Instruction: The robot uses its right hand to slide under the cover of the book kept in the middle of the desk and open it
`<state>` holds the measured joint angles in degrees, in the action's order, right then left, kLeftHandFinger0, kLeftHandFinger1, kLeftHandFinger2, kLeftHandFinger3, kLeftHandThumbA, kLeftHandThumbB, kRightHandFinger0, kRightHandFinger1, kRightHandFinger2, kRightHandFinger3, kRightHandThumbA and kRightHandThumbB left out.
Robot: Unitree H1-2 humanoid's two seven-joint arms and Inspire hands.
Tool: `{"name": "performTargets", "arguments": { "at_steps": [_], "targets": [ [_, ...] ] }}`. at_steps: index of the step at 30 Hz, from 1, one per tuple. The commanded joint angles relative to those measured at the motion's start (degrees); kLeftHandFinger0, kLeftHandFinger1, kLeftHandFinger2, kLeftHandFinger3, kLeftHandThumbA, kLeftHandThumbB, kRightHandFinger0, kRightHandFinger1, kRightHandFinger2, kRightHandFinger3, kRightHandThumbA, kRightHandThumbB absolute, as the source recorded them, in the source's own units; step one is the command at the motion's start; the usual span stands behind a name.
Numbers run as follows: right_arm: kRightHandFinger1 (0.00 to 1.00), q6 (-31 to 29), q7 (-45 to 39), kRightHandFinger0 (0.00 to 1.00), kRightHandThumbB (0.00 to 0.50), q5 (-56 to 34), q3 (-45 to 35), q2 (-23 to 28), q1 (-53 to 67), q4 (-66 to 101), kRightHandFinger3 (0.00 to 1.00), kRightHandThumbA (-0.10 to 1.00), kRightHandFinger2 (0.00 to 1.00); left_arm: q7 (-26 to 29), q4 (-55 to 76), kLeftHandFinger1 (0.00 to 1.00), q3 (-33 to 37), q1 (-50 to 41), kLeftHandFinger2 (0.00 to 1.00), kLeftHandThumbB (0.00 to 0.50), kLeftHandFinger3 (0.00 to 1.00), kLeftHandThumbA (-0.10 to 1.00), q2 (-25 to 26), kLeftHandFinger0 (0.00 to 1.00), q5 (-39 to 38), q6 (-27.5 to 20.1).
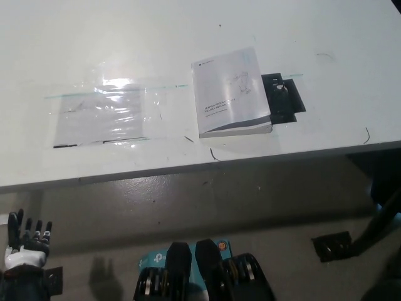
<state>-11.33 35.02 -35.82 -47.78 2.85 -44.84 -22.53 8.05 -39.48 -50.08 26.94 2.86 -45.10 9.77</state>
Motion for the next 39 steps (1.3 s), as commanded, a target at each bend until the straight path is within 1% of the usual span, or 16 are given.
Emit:
{"name": "performTargets", "arguments": {
  "at_steps": [1, 7, 8, 9, 12, 13, 14, 16, 17, 18, 20, 23, 25, 27, 32, 39],
  "targets": [
    [1.0, -0.06, 1.62, 0.97, 0.0, 4.14, 4.74, -0.92, -2.15, 7.52, 1.0, 0.74, 1.0, 0.79, 1.97, 1.0, 0.97, 0.51, 1.0, 0.0, 1.0, 0.87, 1.01, 1.0, -1.06, -0.77],
    [1.0, 2.95, -0.99, 1.0, 0.001, 2.07, 11.18, -3.3, 0.39, 16.55, 1.0, 0.8, 1.0, 0.15, 1.32, 1.0, 1.19, -0.14, 1.0, 0.0, 1.0, 0.9, 1.59, 1.0, -1.19, -0.51],
    [1.0, 2.38, -2.58, 1.0, 0.028, 1.87, 12.57, -3.78, 0.37, 16.9, 1.0, 0.7, 1.0, 0.7, 1.72, 1.0, 1.15, -0.13, 1.0, 0.0, 1.0, 0.9, 1.49, 1.0, -1.33, -0.05],
    [1.0, 2.58, -2.48, 1.0, 0.024, 2.13, 13.79, -4.28, 0.51, 18.11, 1.0, 0.67, 1.0, 0.74, 1.51, 1.0, 1.15, -0.06, 1.0, 0.0, 1.0, 0.9, 1.54, 1.0, -1.31, -0.21],
    [1.0, 3.04, -3.16, 0.99, 0.027, 2.85, 16.67, -4.85, 1.6, 19.73, 1.0, 0.69, 1.0, 0.49, 1.63, 1.0, 1.42, -0.47, 1.0, 0.0, 1.0, 0.89, 1.43, 1.0, -1.16, -0.35],
    [1.0, 3.98, -3.26, 0.95, 0.029, 3.63, 18.43, -5.27, 2.12, 20.82, 1.0, 0.73, 1.0, 0.14, 1.69, 1.0, 1.59, -0.59, 1.0, 0.0, 1.0, 0.9, 1.38, 1.0, -1.14, -0.5],
    [1.0, 4.35, -3.68, 0.98, 0.031, 3.71, 19.57, -5.59, 2.37, 20.87, 1.0, 0.73, 1.0, -0.04, 1.9, 1.0, 1.62, -0.69, 1.0, 0.0, 1.0, 0.9, 1.29, 1.0, -1.32, -0.44],
    [1.0, 5.41, -4.25, 0.95, 0.054, 2.86, 21.66, -6.72, 3.2, 21.44, 1.0, 0.67, 1.0, -0.27, 1.62, 1.0, 1.81, -0.56, 1.0, 0.0, 1.0, 0.9, 1.36, 1.0, -1.35, -0.64],
    [1.0, 6.52, -5.19, 0.98, 0.037, 1.59, 22.79, -7.07, 3.73, 21.67, 1.0, 0.68, 1.0, -0.09, 1.53, 1.0, 1.87, -0.53, 1.0, 0.0, 1.0, 0.88, 1.4, 1.0, -1.28, -0.7],
    [1.0, 9.02, -7.59, 1.0, 0.027, 0.28, 25.3, -7.56, 5.07, 22.01, 1.0, 0.74, 1.0, 0.99, 1.94, 1.0, 1.66, -0.47, 1.0, 0.0, 1.0, 0.82, 1.22, 1.0, -1.32, -0.64],
    [1.0, 10.85, -8.12, 1.0, 0.012, -0.62, 27.18, -7.66, 5.99, 22.38, 1.0, 0.79, 1.0, 0.68, 2.02, 1.0, 1.91, -0.68, 1.0, 0.0, 1.0, 0.85, 1.25, 1.0, -1.29, -0.54],
    [1.0, 13.54, -9.52, 1.0, 0.035, -1.56, 29.64, -7.87, 6.56, 20.93, 1.0, 0.83, 1.0, 0.63, 1.54, 1.0, 2.39, -0.64, 1.0, 0.0, 1.0, 0.88, 1.6, 1.0, -0.91, -0.78],
    [1.0, 14.66, -9.98, 1.0, 0.029, -2.81, 30.15, -8.22, 5.91, 18.67, 1.0, 0.78, 1.0, 0.67, 1.64, 1.0, 2.71, -0.7, 1.0, 0.0, 1.0, 0.89, 1.68, 1.0, -0.77, -0.86],
    [1.0, 15.37, -12.21, 1.0, 0.001, -3.21, 31.05, -7.8, 5.65, 17.11, 1.0, 0.84, 1.0, 1.04, 1.92, 1.0, 2.67, -0.72, 1.0, 0.0, 1.0, 0.88, 1.56, 1.0, -1.05, -0.69],
    [1.0, 17.39, -14.58, 1.0, 0.024, -3.51, 31.84, -7.29, 4.61, 12.89, 1.0, 0.87, 1.0, 0.85, 1.73, 1.0, 2.75, -0.76, 1.0, 0.0, 1.0, 0.87, 1.63, 1.0, -1.25, -0.58],
    [1.0, 17.95, -18.02, 1.0, 0.0, -4.28, 30.97, -7.43, 2.67, 5.15, 1.0, 0.89, 1.0, 1.43, 1.74, 1.0, 2.52, -0.77, 1.0, 0.0, 1.0, 0.87, 1.44, 1.0, -1.42, -0.76]
  ]
}}
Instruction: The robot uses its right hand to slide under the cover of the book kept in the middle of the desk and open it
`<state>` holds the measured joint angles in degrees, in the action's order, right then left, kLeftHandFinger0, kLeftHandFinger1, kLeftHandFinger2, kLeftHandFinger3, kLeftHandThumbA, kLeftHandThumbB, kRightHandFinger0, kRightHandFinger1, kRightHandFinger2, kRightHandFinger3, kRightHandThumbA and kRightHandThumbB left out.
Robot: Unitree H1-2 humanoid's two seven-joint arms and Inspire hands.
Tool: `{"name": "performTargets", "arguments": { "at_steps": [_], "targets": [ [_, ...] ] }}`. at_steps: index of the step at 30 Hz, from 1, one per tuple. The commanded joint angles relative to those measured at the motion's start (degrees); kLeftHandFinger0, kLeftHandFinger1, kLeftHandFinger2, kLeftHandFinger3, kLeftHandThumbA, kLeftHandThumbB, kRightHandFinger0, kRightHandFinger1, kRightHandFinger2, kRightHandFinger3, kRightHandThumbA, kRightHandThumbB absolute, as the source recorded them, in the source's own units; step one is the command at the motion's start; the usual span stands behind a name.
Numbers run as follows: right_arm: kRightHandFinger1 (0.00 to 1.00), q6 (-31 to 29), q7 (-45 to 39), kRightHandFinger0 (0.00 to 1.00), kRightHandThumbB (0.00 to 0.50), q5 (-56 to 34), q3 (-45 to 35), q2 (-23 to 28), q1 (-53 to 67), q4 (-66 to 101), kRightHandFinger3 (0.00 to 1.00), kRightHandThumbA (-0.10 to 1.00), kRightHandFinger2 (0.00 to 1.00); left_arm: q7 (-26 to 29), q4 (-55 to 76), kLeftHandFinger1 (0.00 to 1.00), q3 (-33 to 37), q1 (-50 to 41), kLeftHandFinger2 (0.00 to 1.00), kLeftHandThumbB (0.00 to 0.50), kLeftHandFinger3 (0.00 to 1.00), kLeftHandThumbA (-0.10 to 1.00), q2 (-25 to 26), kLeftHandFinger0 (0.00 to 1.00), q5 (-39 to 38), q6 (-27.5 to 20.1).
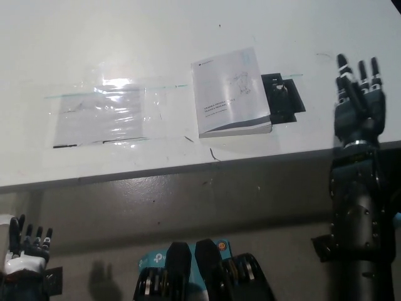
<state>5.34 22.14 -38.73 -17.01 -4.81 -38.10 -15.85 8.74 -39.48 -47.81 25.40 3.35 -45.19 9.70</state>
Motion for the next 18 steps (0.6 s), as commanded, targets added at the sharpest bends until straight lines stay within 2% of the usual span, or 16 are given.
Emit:
{"name": "performTargets", "arguments": {
  "at_steps": [1, 4, 6, 12, 18],
  "targets": [
    [1.0, 1.32, -5.56, 1.0, 0.0, -1.31, 0.16, 0.29, -4.52, -2.89, 1.0, 0.89, 1.0, 0.77, 2.18, 1.0, 0.24, 0.66, 1.0, 0.0, 1.0, 0.87, 0.83, 1.0, -1.52, -0.38],
    [1.0, 1.21, -5.45, 1.0, 0.0, -1.36, -0.57, 0.08, -5.63, -5.67, 1.0, 0.87, 1.0, 0.1, 1.99, 1.0, 0.55, 0.36, 1.0, 0.0, 1.0, 0.89, 0.78, 1.0, -1.51, -0.47],
    [1.0, 0.64, -5.81, 1.0, 0.0, -1.07, -0.9, -0.05, -6.52, -8.21, 1.0, 0.83, 1.0, 0.77, 1.92, 1.0, 0.25, 0.51, 1.0, 0.0, 1.0, 0.85, 0.71, 1.0, -1.8, -0.4],
    [1.0, 1.06, -7.19, 1.0, 0.0, 0.21, -0.36, 0.04, -8.07, -12.97, 1.0, 0.87, 1.0, 0.06, 1.84, 1.0, 1.07, 0.23, 1.0, 0.0, 1.0, 0.85, 0.77, 1.0, -1.59, -0.65],
    [1.0, 0.42, -7.62, 1.0, 0.006, 0.7, -0.44, -0.73, -9.03, -15.48, 1.0, 0.85, 1.0, 0.21, 0.79, 1.0, 1.14, 0.6, 1.0, 0.0, 1.0, 0.87, 1.16, 1.0, -1.84, -0.82]
  ]
}}
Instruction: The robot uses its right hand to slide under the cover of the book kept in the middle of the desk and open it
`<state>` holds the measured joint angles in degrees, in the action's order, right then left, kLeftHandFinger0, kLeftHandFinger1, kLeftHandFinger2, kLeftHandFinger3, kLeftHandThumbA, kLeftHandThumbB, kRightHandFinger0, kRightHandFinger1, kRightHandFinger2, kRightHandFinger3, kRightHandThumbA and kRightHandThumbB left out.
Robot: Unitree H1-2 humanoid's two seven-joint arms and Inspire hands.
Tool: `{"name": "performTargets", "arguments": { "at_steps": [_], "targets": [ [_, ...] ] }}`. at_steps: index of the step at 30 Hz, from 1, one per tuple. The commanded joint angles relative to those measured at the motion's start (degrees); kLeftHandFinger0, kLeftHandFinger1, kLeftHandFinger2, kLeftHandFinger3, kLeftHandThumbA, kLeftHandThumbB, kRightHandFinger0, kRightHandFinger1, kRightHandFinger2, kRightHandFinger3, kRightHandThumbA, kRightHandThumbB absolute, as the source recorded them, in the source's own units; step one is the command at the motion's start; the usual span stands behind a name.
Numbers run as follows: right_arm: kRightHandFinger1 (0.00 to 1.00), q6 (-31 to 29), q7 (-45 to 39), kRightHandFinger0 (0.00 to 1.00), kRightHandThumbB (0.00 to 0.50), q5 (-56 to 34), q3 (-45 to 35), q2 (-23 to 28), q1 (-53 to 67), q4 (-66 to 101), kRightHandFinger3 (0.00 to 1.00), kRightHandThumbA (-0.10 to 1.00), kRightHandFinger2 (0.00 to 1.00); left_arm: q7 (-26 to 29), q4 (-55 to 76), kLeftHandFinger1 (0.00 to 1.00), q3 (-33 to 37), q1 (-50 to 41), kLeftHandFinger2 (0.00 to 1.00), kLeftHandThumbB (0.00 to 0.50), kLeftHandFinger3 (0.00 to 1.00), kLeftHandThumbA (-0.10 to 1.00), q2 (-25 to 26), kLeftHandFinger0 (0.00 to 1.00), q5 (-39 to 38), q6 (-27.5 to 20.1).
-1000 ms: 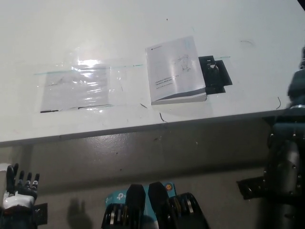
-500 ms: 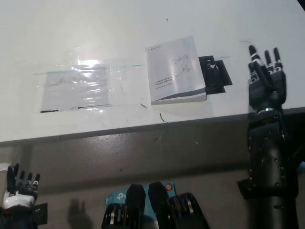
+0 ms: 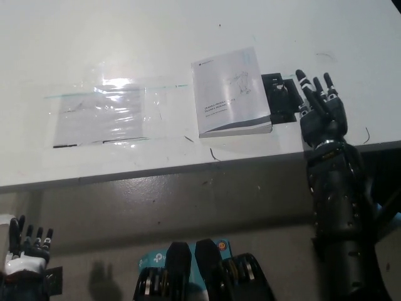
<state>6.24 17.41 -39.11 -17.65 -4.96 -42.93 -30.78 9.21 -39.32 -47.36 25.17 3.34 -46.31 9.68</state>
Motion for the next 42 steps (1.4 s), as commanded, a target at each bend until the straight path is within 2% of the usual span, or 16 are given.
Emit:
{"name": "performTargets", "arguments": {
  "at_steps": [1, 2, 4, 6, 17, 22, 27, 32, 35, 38, 40, 42],
  "targets": [
    [1.0, -0.59, -3.06, 1.0, 0.007, 1.2, 0.28, -0.71, -4.49, -1.09, 1.0, 0.85, 1.0, -0.96, 0.42, 1.0, 0.7, 0.78, 1.0, 0.0, 1.0, 0.88, 1.26, 1.0, -1.02, -0.65],
    [1.0, -0.73, -2.94, 1.0, 0.001, 1.36, 0.29, -0.92, -4.6, -1.26, 1.0, 0.85, 1.0, -0.97, 0.55, 1.0, 0.89, 0.66, 1.0, 0.0, 1.0, 0.9, 1.32, 1.0, -0.89, -0.49],
    [1.0, -1.14, -3.15, 0.97, 0.0, 1.83, 0.48, -1.24, -4.88, -2.19, 1.0, 0.85, 1.0, -0.06, 1.01, 1.0, 0.72, 0.7, 1.0, 0.0, 1.0, 0.87, 1.06, 1.0, -0.95, -0.64],
    [1.0, -0.94, -3.4, 1.0, 0.0, 2.02, 0.59, -1.81, -4.75, -2.14, 1.0, 0.84, 1.0, 0.53, 1.08, 1.0, 0.71, 0.78, 1.0, 0.0, 1.0, 0.85, 1.02, 1.0, -0.84, -0.68],
    [1.0, -1.05, -5.32, 0.99, 0.007, 4.07, 1.83, -3.06, -5.17, -3.25, 1.0, 0.85, 1.0, 0.13, 1.82, 1.0, 1.04, 0.19, 1.0, 0.0, 1.0, 0.85, 0.74, 1.0, -1.1, -0.4],
    [1.0, -1.04, -5.16, 0.94, 0.002, 4.81, 1.54, -3.65, -5.69, -3.66, 1.0, 0.84, 1.0, 0.59, 1.53, 1.0, 0.85, 0.45, 1.0, 0.0, 1.0, 0.85, 0.77, 1.0, -1.42, -0.55],
    [1.0, -1.08, -5.75, 0.98, 0.0, 4.7, 1.08, -4.1, -5.41, -4.24, 1.0, 0.83, 1.0, 0.14, 0.73, 1.0, 1.08, 0.48, 1.0, 0.0, 1.0, 0.85, 1.22, 1.0, -1.2, -0.67],
    [1.0, -1.06, -6.13, 0.94, 0.008, 4.93, 1.01, -4.43, -5.01, -4.74, 1.0, 0.86, 1.0, 0.63, 1.05, 1.0, 1.19, 0.63, 1.0, 0.0, 1.0, 0.85, 1.03, 1.0, -1.16, -0.46],
    [1.0, -0.84, -5.6, 0.91, 0.045, 4.71, 0.63, -5.25, -4.71, -4.5, 1.0, 0.84, 1.0, 0.83, 1.36, 1.0, 1.16, 0.59, 1.0, 0.0, 1.0, 0.86, 1.02, 1.0, -1.14, -0.58],
    [1.0, -0.65, -5.55, 0.92, 0.034, 5.15, 0.8, -5.65, -4.54, -4.36, 1.0, 0.85, 1.0, 0.98, 1.25, 1.0, 1.18, 0.58, 1.0, 0.0, 1.0, 0.84, 1.06, 1.0, -0.99, -0.79],
    [1.0, -0.87, -5.48, 0.86, 0.033, 5.26, 0.72, -5.99, -4.67, -4.84, 1.0, 0.84, 1.0, 0.95, 0.73, 1.0, 1.36, 0.63, 1.0, 0.0, 1.0, 0.84, 1.27, 1.0, -0.67, -0.89],
    [1.0, -1.09, -5.48, 0.84, 0.034, 5.56, 0.79, -6.37, -4.55, -4.96, 1.0, 0.85, 1.0, 0.84, 0.55, 1.0, 1.59, 0.56, 1.0, 0.0, 1.0, 0.84, 1.35, 1.0, -0.46, -0.97]
  ]
}}
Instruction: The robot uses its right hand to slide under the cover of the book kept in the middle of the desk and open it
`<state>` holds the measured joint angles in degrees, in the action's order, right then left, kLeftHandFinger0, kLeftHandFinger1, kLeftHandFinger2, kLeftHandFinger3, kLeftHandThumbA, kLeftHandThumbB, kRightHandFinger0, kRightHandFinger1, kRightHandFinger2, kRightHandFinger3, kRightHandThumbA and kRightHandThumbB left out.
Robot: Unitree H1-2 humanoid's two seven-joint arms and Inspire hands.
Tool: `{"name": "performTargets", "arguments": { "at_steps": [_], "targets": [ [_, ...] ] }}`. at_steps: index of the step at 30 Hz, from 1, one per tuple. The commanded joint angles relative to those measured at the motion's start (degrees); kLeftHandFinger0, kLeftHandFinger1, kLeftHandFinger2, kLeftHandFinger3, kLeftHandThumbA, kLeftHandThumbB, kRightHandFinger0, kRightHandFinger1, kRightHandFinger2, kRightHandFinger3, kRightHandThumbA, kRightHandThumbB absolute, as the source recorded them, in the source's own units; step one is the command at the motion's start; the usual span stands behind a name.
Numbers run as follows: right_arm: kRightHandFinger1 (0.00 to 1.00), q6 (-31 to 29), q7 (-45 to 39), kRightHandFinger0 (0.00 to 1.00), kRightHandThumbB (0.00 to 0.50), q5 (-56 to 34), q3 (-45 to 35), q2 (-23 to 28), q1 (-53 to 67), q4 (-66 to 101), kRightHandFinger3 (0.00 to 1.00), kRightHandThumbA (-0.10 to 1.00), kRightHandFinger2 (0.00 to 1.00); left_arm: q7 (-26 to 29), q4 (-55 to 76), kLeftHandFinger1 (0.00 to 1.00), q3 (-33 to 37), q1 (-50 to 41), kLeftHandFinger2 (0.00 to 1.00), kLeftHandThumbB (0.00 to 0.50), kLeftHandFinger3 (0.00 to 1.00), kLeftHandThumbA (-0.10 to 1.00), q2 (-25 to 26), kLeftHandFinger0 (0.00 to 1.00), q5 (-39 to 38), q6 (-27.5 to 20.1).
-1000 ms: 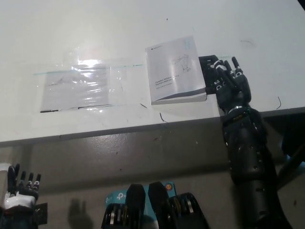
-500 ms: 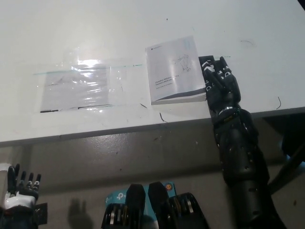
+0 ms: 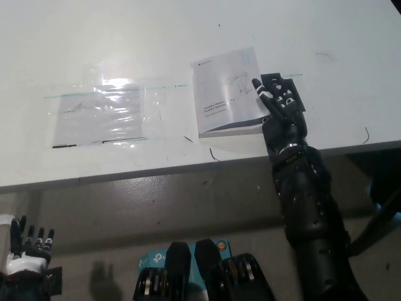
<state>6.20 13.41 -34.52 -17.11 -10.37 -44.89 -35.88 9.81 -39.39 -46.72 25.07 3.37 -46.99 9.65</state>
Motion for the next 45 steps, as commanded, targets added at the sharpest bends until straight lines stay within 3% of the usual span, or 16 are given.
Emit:
{"name": "performTargets", "arguments": {
  "at_steps": [1, 5, 9, 13, 16, 18, 22, 27, 29, 31, 34, 41, 45],
  "targets": [
    [1.0, -1.05, -1.5, 0.84, 0.034, 1.01, 0.23, -1.0, -2.57, 0.14, 1.0, 0.85, 1.0, 0.25, 0.61, 1.0, 0.97, 0.66, 1.0, 0.0, 1.0, 0.84, 1.33, 1.0, 0.23, -0.96],
    [1.0, -1.2, -1.42, 0.83, 0.054, 1.37, 0.64, -2.23, -3.35, -0.31, 1.0, 0.83, 1.0, 0.65, 0.53, 1.0, 1.04, 0.53, 1.0, 0.0, 1.0, 0.85, 1.34, 1.0, 0.29, -0.72],
    [1.0, -0.69, -2.23, 0.87, 0.047, 2.24, 1.9, -3.33, -4.36, -0.13, 1.0, 0.82, 1.0, -0.7, -0.04, 1.0, 1.14, 0.11, 1.0, 0.0, 1.0, 0.88, 1.5, 1.0, -0.04, -0.78],
    [1.0, -1.45, -2.47, 0.84, 0.046, 5.51, 4.59, -3.57, -5.43, -0.78, 1.0, 0.82, 1.0, -0.4, 0.38, 1.0, 1.49, -0.22, 1.0, 0.0, 1.0, 0.9, 1.45, 1.0, 0.19, -0.87],
    [1.0, -0.87, -4.21, 0.88, 0.061, 6.55, 6.87, -3.52, -6.69, -1.1, 1.0, 0.85, 1.0, 0.0, 0.44, 1.0, 1.54, -0.3, 1.0, 0.0, 1.0, 0.87, 1.5, 1.0, 0.07, -0.76],
    [1.0, -0.72, -4.21, 0.81, 0.063, 8.53, 8.89, -3.29, -7.91, -1.68, 1.0, 0.81, 1.0, 0.0, 0.95, 1.0, 1.57, -0.54, 1.0, 0.0, 1.0, 0.87, 1.44, 1.0, -0.32, -0.38],
    [1.0, -1.06, -5.53, 0.8, 0.055, 9.7, 11.14, -2.76, -8.88, -2.22, 1.0, 0.78, 1.0, 0.76, 1.35, 1.0, 2.01, -0.92, 1.0, 0.0, 1.0, 0.88, 1.52, 1.0, 0.16, -0.59],
    [1.0, -2.7, -7.1, 0.82, 0.053, 12.5, 13.86, -1.58, -10.08, -3.16, 1.0, 0.83, 1.0, 1.25, 0.31, 1.0, 1.97, -0.73, 1.0, 0.0, 1.0, 0.84, 1.84, 1.0, 0.02, -0.68],
    [1.0, -3.06, -7.28, 0.81, 0.095, 14.02, 15.03, -1.13, -10.86, -3.37, 1.0, 0.81, 1.0, 1.35, 0.96, 1.0, 2.03, -0.92, 1.0, 0.0, 1.0, 0.84, 1.54, 1.0, 0.0, -0.71],
    [1.0, -3.05, -7.79, 0.84, 0.102, 14.65, 15.62, -0.9, -10.96, -3.42, 1.0, 0.82, 1.0, 1.42, 1.44, 1.0, 2.2, -1.13, 1.0, 0.0, 1.0, 0.84, 1.36, 1.0, 0.05, -0.56],
    [1.0, -3.38, -7.92, 0.76, 0.128, 15.61, 16.16, -0.86, -10.97, -3.92, 1.0, 0.8, 1.0, 1.46, 1.28, 1.0, 2.43, -1.12, 1.0, 0.0, 1.0, 0.84, 1.48, 1.0, 0.14, -0.58],
    [1.0, -4.64, -10.5, 0.85, 0.101, 18.7, 18.56, -1.2, -10.08, -9.33, 1.0, 0.81, 1.0, 1.98, 1.37, 1.0, 2.54, -0.96, 1.0, 0.0, 1.0, 0.86, 1.63, 1.0, 0.05, -0.14],
    [1.0, -5.58, -10.93, 0.85, 0.073, 19.48, 18.87, -2.15, -9.87, -13.19, 1.0, 0.77, 1.0, 1.69, 0.97, 1.0, 2.91, -0.78, 1.0, 0.0, 1.0, 0.86, 1.84, 1.0, 0.27, -0.22]
  ]
}}
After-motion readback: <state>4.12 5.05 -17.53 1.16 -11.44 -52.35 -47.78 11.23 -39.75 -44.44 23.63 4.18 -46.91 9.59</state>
